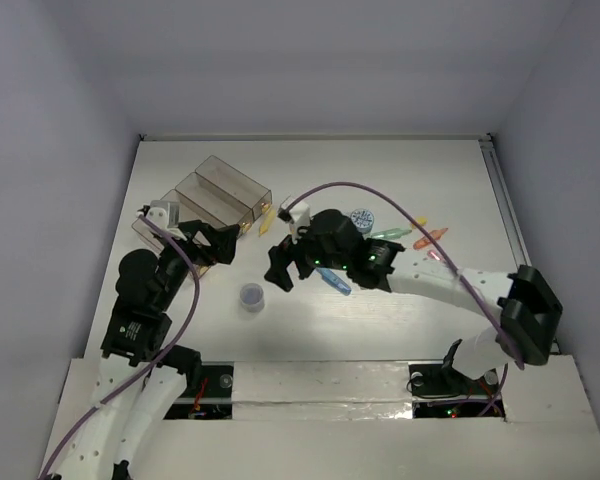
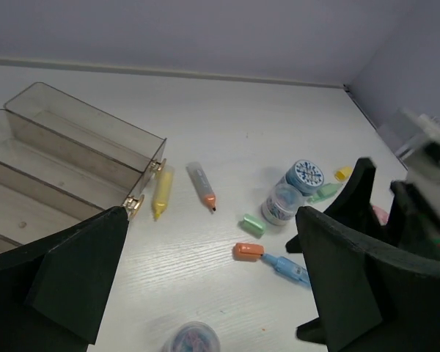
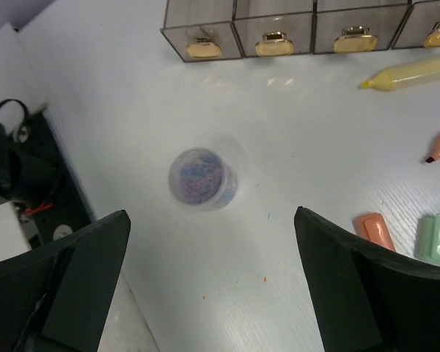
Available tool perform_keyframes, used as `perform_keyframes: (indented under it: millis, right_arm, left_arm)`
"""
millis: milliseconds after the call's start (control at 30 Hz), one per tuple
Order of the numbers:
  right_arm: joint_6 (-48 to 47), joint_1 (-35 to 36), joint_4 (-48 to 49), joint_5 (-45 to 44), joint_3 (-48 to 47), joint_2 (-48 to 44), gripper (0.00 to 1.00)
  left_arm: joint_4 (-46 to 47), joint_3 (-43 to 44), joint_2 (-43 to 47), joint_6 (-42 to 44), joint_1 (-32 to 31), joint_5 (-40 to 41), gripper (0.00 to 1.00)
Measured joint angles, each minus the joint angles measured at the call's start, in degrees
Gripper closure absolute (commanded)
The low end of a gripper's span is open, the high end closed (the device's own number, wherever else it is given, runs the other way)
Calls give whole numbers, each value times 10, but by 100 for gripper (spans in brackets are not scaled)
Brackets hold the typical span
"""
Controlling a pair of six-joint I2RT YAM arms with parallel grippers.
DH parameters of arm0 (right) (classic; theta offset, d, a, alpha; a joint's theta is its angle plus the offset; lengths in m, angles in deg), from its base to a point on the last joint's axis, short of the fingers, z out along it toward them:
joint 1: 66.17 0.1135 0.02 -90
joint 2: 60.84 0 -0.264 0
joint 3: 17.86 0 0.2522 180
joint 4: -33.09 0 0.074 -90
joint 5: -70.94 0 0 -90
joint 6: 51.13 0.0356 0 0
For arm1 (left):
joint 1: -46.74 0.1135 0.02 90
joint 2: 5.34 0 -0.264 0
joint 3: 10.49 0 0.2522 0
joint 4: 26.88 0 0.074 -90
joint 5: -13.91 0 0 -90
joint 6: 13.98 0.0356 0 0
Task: Sort the stationery into containers
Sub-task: Pick up the stationery from the center of the board.
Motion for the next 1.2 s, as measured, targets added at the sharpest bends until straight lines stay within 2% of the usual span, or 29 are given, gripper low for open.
perform_keyframes:
  millis: [133, 400, 600, 733, 900, 933, 1033, 1200]
  right_arm:
    - [-11, 35, -13, -38, -43, 78, 0]
    - [-17, 75, -38, -76, -118, 205, 0]
    - [-16, 86, -70, -94, -153, 272, 4]
    - [-15, 88, -82, -97, -170, 296, 13]
    - [-14, 89, -86, -98, -196, 313, 29]
    - [-13, 90, -87, -99, -200, 315, 38]
    - [-12, 92, -91, -103, -208, 317, 58]
    - [-12, 93, -106, -111, -218, 321, 71]
  left_arm:
    - [-18, 12, 12, -7, 2, 62, 1]
    - [-65, 30, 48, -47, 2, 248, 1]
    - [-79, 34, 64, -65, 2, 312, 1]
    - [-82, 34, 64, -69, 2, 325, 1]
    - [-82, 34, 64, -71, 2, 327, 1]
    - [-82, 34, 64, -70, 2, 327, 1]
    - [-82, 34, 66, -70, 2, 327, 1]
    - [-82, 34, 71, -70, 2, 327, 1]
